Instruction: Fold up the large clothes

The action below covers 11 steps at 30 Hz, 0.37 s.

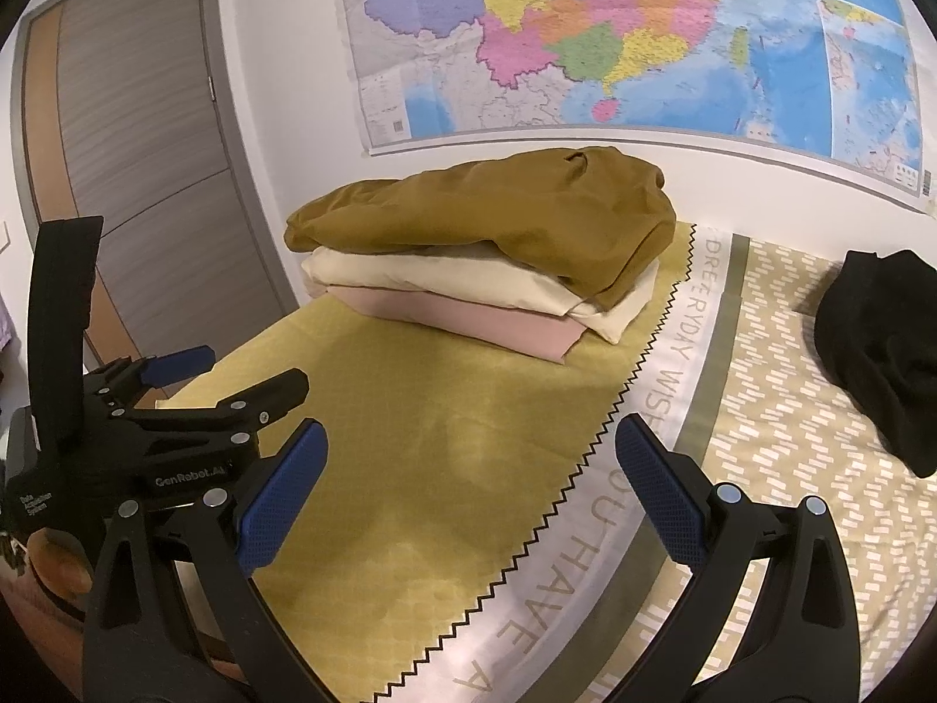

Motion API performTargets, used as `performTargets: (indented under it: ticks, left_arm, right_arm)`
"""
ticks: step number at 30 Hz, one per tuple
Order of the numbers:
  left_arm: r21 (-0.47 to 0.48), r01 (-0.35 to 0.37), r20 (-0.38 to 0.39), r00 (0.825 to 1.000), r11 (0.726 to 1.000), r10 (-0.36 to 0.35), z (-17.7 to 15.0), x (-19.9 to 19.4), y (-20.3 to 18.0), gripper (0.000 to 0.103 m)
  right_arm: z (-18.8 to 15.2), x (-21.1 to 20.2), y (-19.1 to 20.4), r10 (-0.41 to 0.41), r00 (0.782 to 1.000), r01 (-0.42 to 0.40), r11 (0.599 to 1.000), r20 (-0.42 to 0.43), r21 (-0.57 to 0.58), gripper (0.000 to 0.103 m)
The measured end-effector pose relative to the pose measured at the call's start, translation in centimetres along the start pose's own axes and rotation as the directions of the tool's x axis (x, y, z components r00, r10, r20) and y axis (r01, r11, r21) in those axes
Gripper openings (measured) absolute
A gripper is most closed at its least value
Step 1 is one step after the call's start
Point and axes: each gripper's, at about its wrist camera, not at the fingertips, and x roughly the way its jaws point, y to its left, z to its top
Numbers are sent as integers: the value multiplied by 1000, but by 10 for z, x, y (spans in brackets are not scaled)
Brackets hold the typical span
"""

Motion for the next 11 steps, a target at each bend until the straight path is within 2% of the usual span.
performTargets:
  ticks: [3,11]
  left_arm:
    - [2,-4,18,1000,1000,4,0,-2,-2,96]
    - [-5,51,-27,998,999,-51,2,5,-13,96]
  right_arm:
    - [-1,0,-3,-2,1000,2,1000,-1,11,97]
    - [-2,-7,-11,-19,1000,19,1000,4,24,97]
